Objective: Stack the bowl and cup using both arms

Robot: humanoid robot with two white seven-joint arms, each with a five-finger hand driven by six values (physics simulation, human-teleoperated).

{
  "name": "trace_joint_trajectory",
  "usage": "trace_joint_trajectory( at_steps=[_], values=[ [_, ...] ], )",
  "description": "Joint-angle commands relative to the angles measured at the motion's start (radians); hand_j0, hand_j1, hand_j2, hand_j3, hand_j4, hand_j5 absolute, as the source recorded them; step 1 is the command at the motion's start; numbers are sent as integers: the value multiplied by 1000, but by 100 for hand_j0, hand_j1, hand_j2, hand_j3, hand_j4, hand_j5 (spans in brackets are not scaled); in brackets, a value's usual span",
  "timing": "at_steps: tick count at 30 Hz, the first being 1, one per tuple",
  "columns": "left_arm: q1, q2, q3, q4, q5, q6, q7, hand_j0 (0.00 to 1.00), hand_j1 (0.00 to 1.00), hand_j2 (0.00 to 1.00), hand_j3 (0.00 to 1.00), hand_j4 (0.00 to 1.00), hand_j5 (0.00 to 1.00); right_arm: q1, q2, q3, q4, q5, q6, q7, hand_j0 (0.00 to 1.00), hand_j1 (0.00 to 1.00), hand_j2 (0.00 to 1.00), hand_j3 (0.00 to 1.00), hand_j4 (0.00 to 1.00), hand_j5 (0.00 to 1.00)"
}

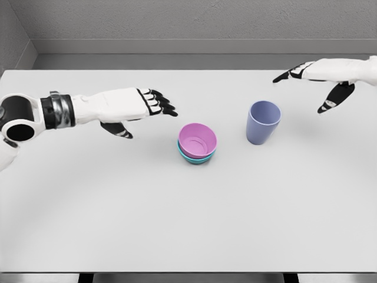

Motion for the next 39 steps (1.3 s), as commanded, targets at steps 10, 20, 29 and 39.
trace_joint_trajectory(
  at_steps=[10,20,29,39],
  values=[
    [89,291,78,-34,66,3,-1,100,100,100,100,100,100,-3,11,6,-41,-4,2,-24,100,100,100,100,100,100],
    [110,282,121,-11,62,3,-1,100,100,100,100,100,100,8,48,4,-70,-2,2,-20,100,100,100,100,100,100],
    [121,244,121,65,62,3,-3,100,100,100,100,100,100,18,58,17,-102,-2,2,-18,100,100,100,100,100,100],
    [121,245,121,68,60,3,-3,100,100,100,100,100,100,31,60,24,-131,-2,2,-18,100,100,100,100,100,100]
  ],
)
